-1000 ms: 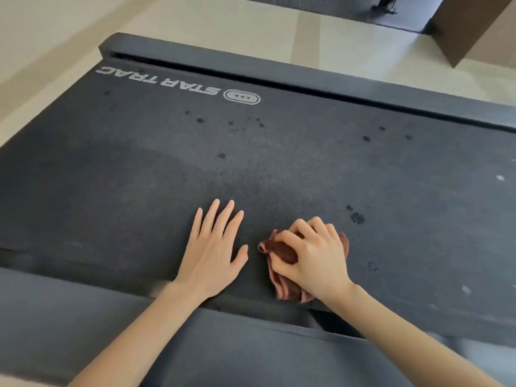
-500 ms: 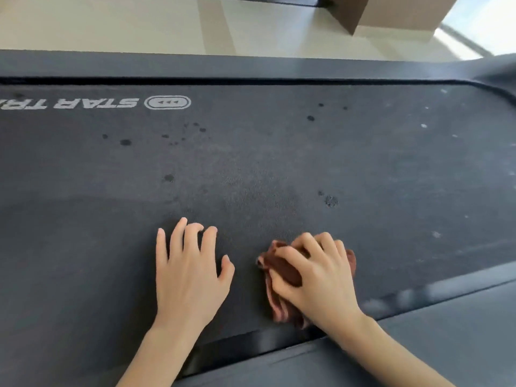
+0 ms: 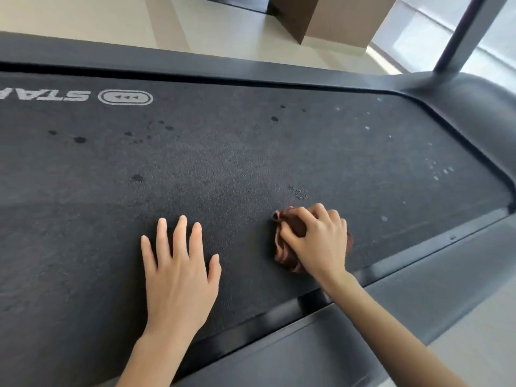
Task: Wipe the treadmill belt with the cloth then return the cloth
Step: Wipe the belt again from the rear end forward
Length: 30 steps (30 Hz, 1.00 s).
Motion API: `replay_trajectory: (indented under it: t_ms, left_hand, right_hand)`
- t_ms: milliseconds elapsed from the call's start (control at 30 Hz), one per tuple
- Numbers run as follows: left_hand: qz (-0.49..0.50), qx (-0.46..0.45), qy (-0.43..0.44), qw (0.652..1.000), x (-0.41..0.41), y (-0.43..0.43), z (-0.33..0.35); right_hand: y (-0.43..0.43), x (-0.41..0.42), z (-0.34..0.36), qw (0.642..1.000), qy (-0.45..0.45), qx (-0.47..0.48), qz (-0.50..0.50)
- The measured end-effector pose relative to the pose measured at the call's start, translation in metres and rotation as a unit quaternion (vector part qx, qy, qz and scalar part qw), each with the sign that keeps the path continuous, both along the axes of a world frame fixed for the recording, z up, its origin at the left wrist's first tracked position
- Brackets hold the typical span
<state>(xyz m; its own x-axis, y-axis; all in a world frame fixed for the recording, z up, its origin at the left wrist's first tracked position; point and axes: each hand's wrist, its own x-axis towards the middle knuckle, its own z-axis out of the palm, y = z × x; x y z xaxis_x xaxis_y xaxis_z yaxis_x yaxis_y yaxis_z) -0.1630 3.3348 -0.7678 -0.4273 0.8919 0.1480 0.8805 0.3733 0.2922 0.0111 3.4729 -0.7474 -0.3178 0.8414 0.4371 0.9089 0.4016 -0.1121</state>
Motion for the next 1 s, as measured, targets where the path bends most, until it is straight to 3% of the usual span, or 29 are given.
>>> replay_trajectory:
  t_ms: [167,233,333,433,500,667,800,867,1000]
  left_hand:
    - [-0.011,0.011,0.003,1.0,-0.001,-0.007,0.0]
    - [-0.014,0.017,0.006,1.0,-0.003,-0.011,-0.001]
    - [-0.003,0.02,0.007,1.0,-0.002,-0.01,-0.002]
    - [0.007,0.023,0.001,1.0,0.007,0.0,0.002]
    - [0.0,0.02,-0.001,1.0,0.012,0.006,0.002]
    - [-0.015,0.008,0.005,1.0,0.012,0.008,-0.001]
    - [-0.015,0.017,0.008,1.0,0.008,0.006,-0.005]
    - [-0.009,0.032,0.007,0.999,0.01,0.007,-0.006]
    - [-0.006,0.04,0.008,0.999,0.012,0.01,-0.006]
  right_hand:
    - [-0.057,-0.013,0.002,0.977,-0.014,-0.016,0.211]
    - [-0.042,0.004,0.003,0.973,-0.024,-0.022,0.229]
    - [0.017,0.028,0.005,0.998,-0.019,-0.022,0.064]
    - [0.078,0.021,0.014,0.991,-0.008,-0.086,-0.104]
    - [0.09,-0.002,0.014,0.987,-0.032,-0.098,-0.122]
    - [0.043,-0.067,-0.003,0.998,0.003,-0.003,0.059]
    - [0.042,-0.04,-0.001,0.978,-0.011,-0.005,0.209]
    - [0.063,-0.01,-0.001,0.988,-0.017,-0.005,0.152]
    - [0.115,0.016,0.01,0.996,0.001,-0.064,-0.068]
